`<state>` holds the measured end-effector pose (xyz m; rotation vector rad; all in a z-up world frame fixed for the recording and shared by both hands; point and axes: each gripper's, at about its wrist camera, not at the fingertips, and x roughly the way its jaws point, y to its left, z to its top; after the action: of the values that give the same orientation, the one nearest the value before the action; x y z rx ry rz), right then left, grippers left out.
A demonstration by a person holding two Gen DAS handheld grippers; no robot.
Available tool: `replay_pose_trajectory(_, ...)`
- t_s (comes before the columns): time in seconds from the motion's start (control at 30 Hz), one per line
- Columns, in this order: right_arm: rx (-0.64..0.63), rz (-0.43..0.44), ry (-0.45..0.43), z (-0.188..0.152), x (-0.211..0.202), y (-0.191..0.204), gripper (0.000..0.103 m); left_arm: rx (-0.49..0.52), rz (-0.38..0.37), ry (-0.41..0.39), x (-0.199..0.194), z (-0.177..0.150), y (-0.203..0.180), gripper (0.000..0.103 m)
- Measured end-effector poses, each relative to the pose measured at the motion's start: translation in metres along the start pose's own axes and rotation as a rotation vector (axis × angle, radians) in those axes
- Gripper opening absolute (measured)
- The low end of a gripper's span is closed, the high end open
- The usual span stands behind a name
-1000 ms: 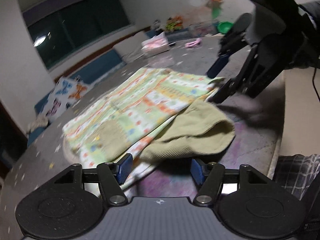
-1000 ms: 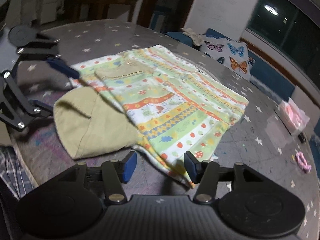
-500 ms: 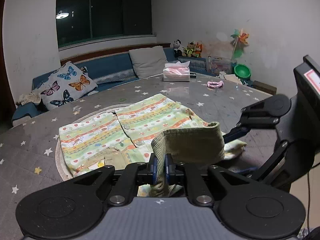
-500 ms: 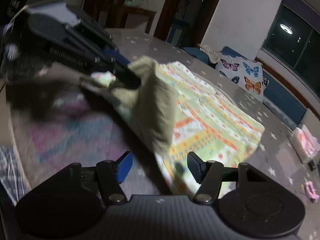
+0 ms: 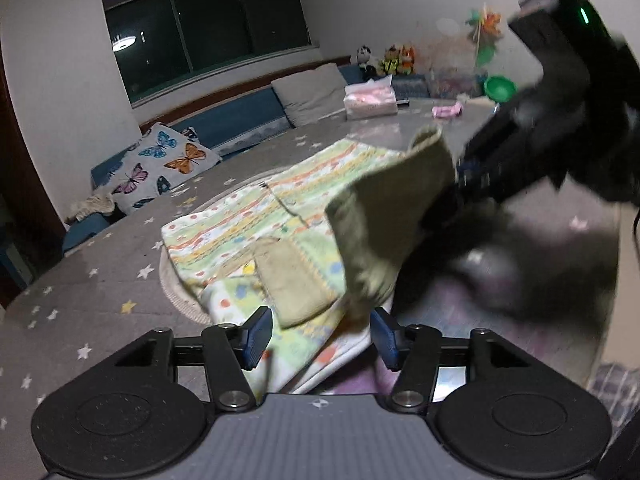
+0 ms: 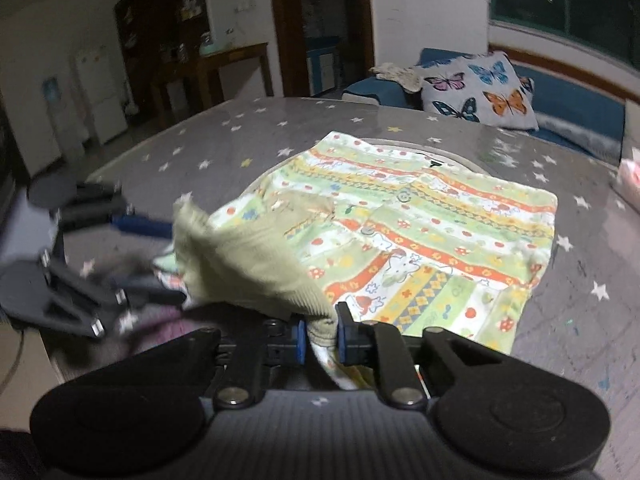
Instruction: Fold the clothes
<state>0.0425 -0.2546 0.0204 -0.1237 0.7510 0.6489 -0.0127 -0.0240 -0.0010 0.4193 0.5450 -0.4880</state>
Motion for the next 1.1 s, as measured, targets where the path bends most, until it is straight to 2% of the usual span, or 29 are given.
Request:
replay_pose_trajectory(0.33,0.095,-0.011,-0.071,0.023,-0.008,-0.010,0.012,0.110,0.023,-0.011,0.005,-0.001,-0.008,0.063)
replay_pose_trajectory(0.53,0.101,-0.017,-0.077,0.025,-0.008,-0.009,0.012,0.103,0.026,-0.018,0.009,0.003,-0.009,0.064)
replay_pose_trajectory(0.93,0.111,-0.018,-0.080,0.023,-0.009,-0.008,0.012,0.083,0.117,-0.012,0.024,-0.001,-0.012,0.064)
replay_pose_trajectory(1.1,0.102,-0.022,-0.083,0.021,-0.010,-0.007,0.012,0.137,0.136,-0.012,0.026,-0.005,-0.015,0.040)
